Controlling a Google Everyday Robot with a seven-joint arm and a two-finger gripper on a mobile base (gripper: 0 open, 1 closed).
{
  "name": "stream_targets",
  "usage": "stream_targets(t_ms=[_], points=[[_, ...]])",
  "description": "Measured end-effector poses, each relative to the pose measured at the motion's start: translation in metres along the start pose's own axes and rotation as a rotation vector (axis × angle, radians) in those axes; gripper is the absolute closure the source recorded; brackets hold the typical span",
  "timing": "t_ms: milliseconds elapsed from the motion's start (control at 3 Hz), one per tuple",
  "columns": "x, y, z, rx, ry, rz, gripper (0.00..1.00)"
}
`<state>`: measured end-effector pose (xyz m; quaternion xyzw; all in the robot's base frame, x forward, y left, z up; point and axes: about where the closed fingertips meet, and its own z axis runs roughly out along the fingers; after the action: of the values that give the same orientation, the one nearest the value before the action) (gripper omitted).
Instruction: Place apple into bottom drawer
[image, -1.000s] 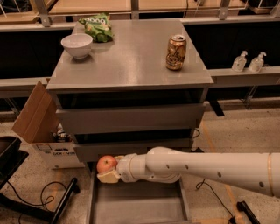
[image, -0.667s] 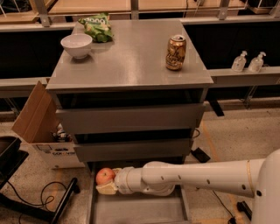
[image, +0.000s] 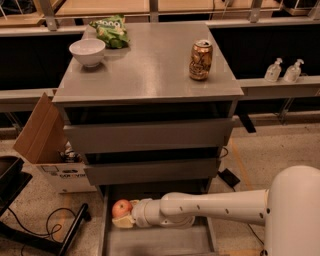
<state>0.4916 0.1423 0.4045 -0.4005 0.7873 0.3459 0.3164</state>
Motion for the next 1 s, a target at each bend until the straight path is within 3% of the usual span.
stream_targets(t_ms=[333, 667, 1000], points=[[0.003, 0.0, 0.007, -0.016, 0.005, -0.002, 1.0], [0.028, -0.017, 0.025, -0.049, 0.028, -0.008, 1.0], [0.061, -0.057, 0.052, -0.088, 0.038, -0.03, 1.0]])
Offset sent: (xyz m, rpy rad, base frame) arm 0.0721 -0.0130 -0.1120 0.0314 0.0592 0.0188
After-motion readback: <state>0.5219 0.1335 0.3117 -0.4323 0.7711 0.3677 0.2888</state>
